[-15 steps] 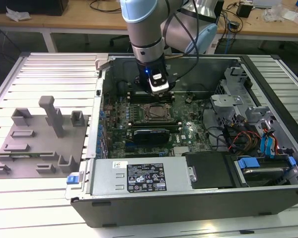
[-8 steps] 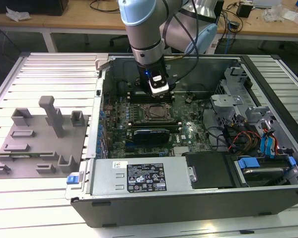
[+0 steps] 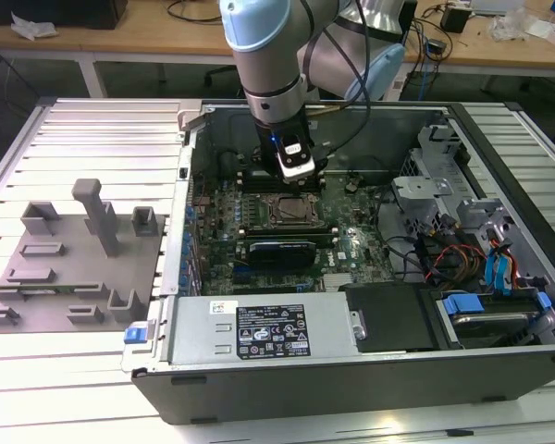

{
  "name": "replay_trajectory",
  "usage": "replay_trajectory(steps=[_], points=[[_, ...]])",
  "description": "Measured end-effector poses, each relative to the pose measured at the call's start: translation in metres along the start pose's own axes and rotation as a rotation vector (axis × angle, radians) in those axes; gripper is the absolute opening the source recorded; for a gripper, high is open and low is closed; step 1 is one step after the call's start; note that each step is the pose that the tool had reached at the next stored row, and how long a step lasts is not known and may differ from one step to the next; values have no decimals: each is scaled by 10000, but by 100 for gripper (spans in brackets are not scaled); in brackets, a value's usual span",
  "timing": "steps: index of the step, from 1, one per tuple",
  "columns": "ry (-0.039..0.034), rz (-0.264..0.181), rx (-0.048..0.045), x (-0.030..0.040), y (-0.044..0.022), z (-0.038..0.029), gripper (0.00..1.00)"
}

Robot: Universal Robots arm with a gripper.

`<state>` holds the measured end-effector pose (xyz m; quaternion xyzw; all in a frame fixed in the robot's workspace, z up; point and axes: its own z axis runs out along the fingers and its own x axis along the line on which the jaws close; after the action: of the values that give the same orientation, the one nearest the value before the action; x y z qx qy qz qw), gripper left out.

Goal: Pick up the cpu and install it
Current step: 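Install the first cpu locking lever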

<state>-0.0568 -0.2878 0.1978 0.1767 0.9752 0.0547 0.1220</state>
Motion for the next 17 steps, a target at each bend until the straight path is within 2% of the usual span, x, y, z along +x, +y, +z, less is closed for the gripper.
replay_trajectory(steps=[4, 8, 11, 15, 16, 17], points=[[5, 3, -9, -4, -3, 10, 11], [21, 19, -61, -13, 1, 10, 11], [21, 19, -61, -25, 9, -42, 11], [15, 32, -46, -49, 25, -146, 11], [-43, 2, 104, -51, 27, -156, 11], [-120, -42, 316, -52, 27, -160, 11]])
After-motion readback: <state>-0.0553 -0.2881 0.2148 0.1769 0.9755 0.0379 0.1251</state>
